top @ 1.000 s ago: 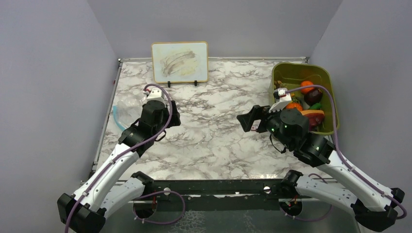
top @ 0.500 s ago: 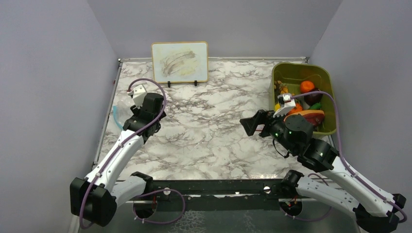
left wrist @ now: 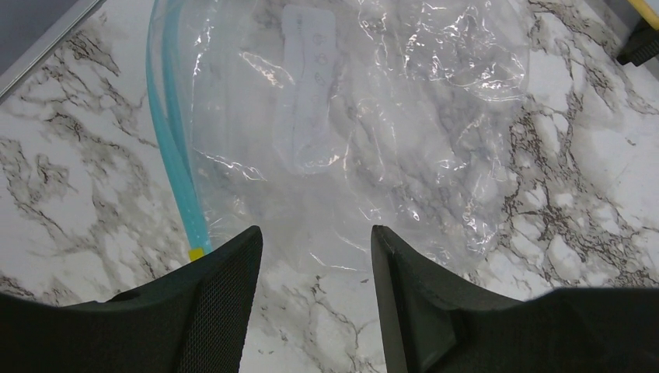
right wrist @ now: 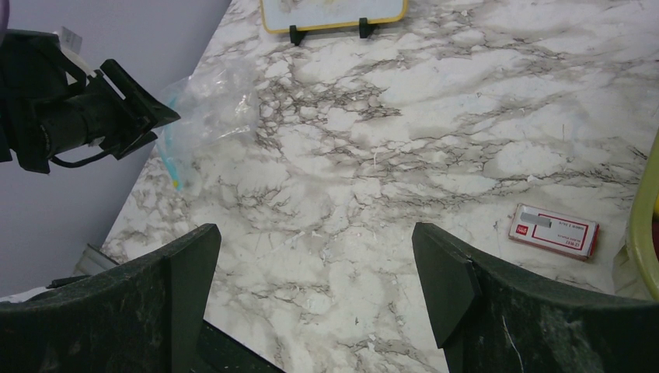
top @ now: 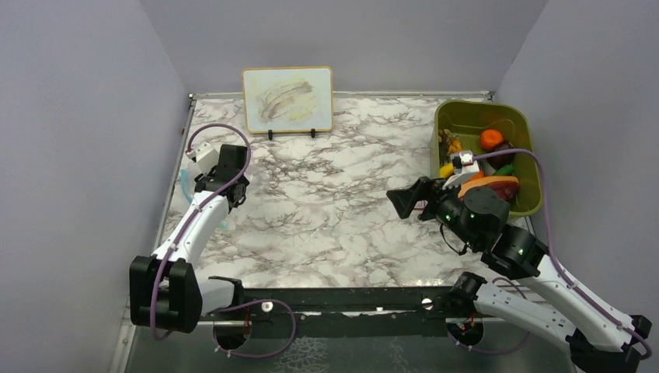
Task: Place the food in the zip-top bag and seal the zipper
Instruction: Move the zipper food storage bag to the center of the board.
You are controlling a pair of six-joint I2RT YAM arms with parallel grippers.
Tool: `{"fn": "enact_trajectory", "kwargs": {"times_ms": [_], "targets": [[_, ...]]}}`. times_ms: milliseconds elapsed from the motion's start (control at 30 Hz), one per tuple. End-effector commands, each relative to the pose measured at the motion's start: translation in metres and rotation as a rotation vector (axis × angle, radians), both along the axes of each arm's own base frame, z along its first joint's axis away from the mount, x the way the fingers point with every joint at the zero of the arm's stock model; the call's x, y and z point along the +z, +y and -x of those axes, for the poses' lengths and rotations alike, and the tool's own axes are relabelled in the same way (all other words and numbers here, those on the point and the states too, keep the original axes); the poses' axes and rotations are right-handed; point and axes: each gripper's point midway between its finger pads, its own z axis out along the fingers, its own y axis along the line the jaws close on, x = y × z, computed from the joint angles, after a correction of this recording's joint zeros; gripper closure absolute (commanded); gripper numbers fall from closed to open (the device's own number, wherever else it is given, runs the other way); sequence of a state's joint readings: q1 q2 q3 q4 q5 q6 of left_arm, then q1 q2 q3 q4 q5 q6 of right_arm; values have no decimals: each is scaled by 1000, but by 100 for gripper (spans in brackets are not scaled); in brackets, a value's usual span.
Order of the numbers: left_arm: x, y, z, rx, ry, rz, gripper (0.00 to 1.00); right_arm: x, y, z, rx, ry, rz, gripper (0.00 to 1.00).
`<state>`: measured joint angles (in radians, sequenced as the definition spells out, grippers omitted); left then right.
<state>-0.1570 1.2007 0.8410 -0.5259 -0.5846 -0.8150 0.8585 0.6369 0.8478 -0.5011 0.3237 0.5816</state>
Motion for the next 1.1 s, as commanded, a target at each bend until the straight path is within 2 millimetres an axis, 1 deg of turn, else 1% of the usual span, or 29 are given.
{"fn": "enact_trajectory", "kwargs": {"times_ms": [0,167,267,400,467,567,767,800,967,1067], "targets": [[-10,3,-2,39,14,45,45,5,4,3,19,-3,-15,4],[-28,8,1,65,53,83,48,5,3,2,16,-2,-15,4],[-39,5,1,60,83,117,51,6,3,3,16,-1,-18,5],[-48,3,4,66,107,146,54,7,2,3,15,-3,-21,5],[-50,3,5,67,111,151,57,6,2,3,14,0,-21,5],[-51,2,5,62,113,154,68,4,2,4,13,6,-22,5],[-54,-3,6,45,115,179,98,5,3,4,16,9,-31,5],[-55,-4,6,42,115,185,100,5,3,5,16,8,-32,5],[-57,-10,11,23,114,217,100,4,1,7,21,12,-30,5],[-57,-19,13,-13,106,254,100,4,1,9,27,22,-28,5]]}}
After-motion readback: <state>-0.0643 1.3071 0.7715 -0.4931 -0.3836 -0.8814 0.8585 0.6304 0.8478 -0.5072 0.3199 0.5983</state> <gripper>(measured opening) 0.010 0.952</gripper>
